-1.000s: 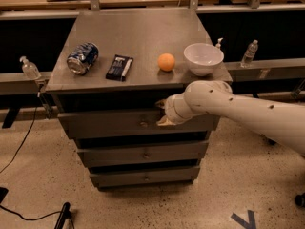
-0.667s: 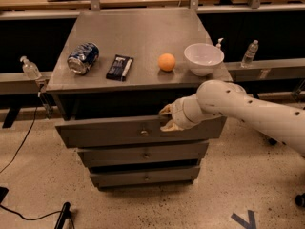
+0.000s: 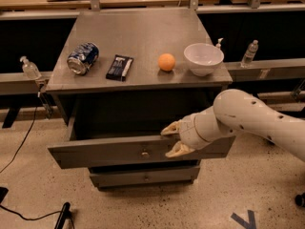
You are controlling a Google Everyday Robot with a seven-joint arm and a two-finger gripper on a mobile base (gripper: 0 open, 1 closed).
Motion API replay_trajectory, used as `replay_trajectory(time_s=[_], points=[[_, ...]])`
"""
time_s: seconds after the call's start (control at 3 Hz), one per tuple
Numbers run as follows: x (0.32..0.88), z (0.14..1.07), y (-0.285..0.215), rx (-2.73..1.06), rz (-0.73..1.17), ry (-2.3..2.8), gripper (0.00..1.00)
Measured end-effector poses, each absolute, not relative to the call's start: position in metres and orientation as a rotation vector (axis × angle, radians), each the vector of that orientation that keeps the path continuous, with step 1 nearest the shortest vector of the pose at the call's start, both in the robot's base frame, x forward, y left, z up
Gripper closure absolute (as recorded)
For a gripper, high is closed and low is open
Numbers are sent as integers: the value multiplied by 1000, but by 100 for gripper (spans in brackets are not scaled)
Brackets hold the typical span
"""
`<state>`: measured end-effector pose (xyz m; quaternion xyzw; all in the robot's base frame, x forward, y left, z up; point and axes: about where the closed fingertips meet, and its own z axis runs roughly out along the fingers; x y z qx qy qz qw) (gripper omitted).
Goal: Open top drawer
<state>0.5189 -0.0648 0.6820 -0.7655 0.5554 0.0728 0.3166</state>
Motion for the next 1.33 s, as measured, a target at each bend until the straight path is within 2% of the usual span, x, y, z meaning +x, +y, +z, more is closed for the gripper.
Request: replay_trajectory(time_s=[0.33, 0.67, 1.0, 1.33], points=[[480, 680, -59, -2029, 298, 1461, 39], [466, 693, -57, -1978, 360, 1430, 20], [480, 744, -74, -1780, 349, 1341, 1], [490, 775, -104, -1657, 312, 1346, 0]])
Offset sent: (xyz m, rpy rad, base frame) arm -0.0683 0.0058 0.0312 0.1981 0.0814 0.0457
